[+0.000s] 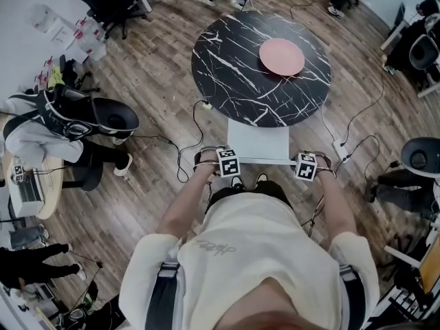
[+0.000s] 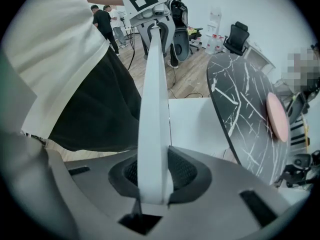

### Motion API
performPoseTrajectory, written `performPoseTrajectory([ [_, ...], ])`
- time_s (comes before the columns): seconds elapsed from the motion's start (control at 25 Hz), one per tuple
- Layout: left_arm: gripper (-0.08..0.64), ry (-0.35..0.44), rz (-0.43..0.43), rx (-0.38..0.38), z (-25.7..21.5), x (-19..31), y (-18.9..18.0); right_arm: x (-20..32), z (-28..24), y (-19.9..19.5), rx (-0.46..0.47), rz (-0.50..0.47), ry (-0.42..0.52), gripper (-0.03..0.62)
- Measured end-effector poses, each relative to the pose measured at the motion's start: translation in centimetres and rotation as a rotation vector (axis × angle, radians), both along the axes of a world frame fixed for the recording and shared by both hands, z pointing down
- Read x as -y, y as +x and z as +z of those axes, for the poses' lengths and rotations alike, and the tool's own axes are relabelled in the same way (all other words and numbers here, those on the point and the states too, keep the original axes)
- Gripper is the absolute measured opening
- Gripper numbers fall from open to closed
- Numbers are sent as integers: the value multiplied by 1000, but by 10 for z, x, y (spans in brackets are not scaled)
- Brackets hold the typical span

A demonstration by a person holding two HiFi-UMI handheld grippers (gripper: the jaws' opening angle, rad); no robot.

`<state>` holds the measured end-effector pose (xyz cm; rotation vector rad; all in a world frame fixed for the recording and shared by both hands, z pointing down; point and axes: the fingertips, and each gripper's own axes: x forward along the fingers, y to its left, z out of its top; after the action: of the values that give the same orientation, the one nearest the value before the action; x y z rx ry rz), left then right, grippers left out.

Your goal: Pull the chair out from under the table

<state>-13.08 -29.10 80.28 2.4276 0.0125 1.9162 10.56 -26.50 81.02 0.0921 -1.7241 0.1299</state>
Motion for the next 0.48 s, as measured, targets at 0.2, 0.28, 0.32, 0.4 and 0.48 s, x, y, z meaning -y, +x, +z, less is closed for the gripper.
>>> performPoseTrajectory([
  [0.2, 125, -2, 7, 1, 0, -6, -2, -5, -1, -2, 4, 3, -10, 87],
  [0.28, 124, -4, 11, 7, 1, -11, -2, -10, 0, -3, 6, 3, -15, 87],
  [0.32, 126, -7, 11, 11, 2, -15, -2, -13, 0, -3, 6, 1, -17, 87],
  [0.4, 126, -13, -3, 13, 3, -21, -2, -19, 1, -3, 8, -5, -17, 87],
  [0.48, 126, -15, -23, 12, 3, -27, -1, -24, 0, -2, 9, -11, -18, 87],
])
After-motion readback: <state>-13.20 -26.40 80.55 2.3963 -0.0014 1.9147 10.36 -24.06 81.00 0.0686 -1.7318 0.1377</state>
